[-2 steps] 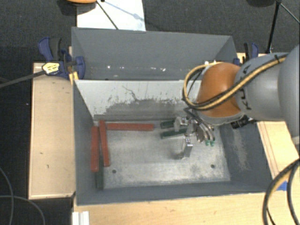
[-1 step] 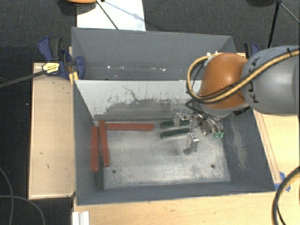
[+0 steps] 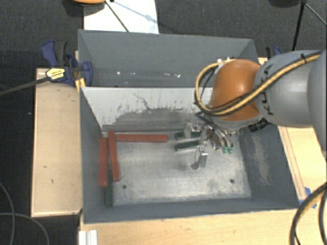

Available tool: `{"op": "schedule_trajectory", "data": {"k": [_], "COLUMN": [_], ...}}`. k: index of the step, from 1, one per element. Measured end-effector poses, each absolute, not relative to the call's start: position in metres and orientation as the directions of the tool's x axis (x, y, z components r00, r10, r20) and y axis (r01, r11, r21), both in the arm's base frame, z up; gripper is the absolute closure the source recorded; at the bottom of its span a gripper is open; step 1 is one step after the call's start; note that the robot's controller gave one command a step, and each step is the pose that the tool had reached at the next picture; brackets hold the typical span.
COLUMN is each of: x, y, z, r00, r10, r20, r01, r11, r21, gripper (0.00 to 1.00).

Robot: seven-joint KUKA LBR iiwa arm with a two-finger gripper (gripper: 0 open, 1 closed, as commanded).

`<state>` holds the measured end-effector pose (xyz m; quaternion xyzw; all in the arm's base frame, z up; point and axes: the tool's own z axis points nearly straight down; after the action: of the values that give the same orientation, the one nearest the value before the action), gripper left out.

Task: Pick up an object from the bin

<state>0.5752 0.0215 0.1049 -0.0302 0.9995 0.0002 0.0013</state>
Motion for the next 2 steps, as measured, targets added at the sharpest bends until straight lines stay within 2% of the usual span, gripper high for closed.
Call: {"op": "schedule_trajectory", "data": {"k": [1, 2], "x": [0.581, 0.5724], "y": [0.013, 0.0142], "z": [0.0688, 0.0709], "r00": [-0.989, -1.0], "r10": [-0.15, 0.005], "r20": [0.0, -0.001], "r01": [-0.15, 0.005], "r11": [0.989, 1.0], "r21": [0.0, 0.001], "gripper": [0.0, 1.0]}}
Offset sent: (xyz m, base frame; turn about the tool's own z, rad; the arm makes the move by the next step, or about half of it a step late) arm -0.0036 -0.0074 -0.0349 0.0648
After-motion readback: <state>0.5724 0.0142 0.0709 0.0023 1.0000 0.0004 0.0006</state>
